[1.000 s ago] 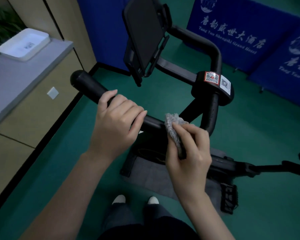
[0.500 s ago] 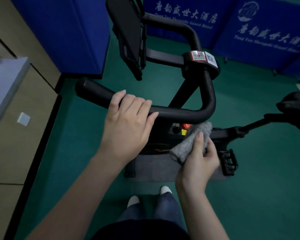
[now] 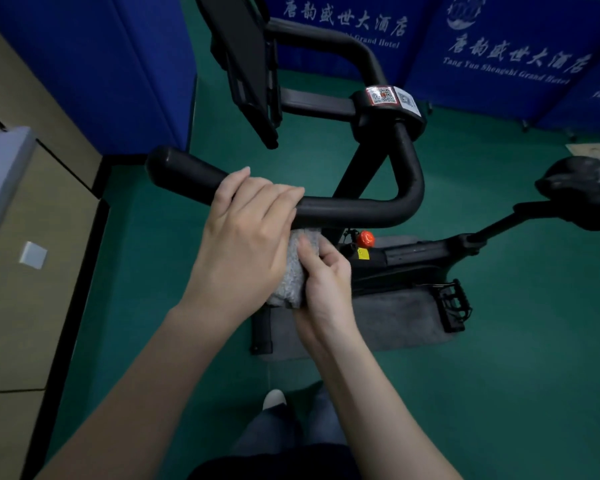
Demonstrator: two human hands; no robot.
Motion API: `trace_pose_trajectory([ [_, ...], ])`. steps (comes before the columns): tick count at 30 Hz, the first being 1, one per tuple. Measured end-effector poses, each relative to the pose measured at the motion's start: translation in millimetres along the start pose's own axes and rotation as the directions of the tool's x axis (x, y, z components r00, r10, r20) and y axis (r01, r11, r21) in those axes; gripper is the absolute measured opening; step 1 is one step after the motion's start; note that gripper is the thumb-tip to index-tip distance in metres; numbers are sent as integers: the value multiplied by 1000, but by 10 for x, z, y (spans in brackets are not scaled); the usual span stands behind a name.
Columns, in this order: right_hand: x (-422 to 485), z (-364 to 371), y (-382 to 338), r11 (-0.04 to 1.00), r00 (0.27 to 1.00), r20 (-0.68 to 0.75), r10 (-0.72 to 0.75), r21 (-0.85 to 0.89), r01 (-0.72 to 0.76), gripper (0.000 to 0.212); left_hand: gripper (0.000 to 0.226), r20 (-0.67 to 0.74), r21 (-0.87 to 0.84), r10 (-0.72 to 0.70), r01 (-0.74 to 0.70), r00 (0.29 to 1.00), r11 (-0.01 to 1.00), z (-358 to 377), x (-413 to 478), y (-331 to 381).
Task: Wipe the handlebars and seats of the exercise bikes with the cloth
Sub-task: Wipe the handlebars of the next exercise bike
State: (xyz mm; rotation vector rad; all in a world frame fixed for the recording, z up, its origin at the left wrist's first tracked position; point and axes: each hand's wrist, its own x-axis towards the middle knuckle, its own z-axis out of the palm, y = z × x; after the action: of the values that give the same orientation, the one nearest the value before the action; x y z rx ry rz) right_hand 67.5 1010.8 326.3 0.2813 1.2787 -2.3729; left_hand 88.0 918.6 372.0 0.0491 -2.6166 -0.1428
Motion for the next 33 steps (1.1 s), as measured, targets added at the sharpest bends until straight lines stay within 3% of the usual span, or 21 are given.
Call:
trace_pose_trajectory([
  [5, 60, -38, -83, 998, 998, -61, -34, 50, 37, 18, 27, -10, 0, -9, 9, 1000, 1000, 13, 9, 17],
  [11, 12, 51, -56, 995, 992, 83, 92, -50, -88, 4, 28, -10, 42, -27, 28, 1000, 999, 45, 30, 61],
  [16, 104, -131, -259, 990, 997, -61, 41, 139, -32, 16, 28, -28, 71, -35, 37, 999, 997, 97, 32, 124],
  [20, 54, -135, -262, 993, 993, 23, 116, 10, -117, 13, 30, -24, 21, -10, 11, 1000, 1000, 184, 97, 248],
  [22, 71, -197, -297, 994, 994, -21, 108, 6, -107, 11, 31, -5, -3, -2, 2, 1000, 1000, 232, 135, 278],
  [25, 127, -381, -409, 994, 966, -259, -5, 107, 33, 10, 31, -1, 19, 2, -2, 1000, 1000, 284, 158, 281],
  [27, 167, -507, -466, 978, 898, -415, -148, 71, 194, 9, 30, -12, 30, 2, -2, 1000, 1000, 310, 153, 284],
  [30, 221, -560, -479, 888, 719, -521, -459, -265, 375, 7, 28, -45, 27, -3, 4, 999, 1000, 335, 154, 286],
  [33, 210, -478, -420, 749, 610, -447, -654, -499, 436, 16, 28, -57, 30, -4, 6, 998, 1000, 343, 160, 284],
])
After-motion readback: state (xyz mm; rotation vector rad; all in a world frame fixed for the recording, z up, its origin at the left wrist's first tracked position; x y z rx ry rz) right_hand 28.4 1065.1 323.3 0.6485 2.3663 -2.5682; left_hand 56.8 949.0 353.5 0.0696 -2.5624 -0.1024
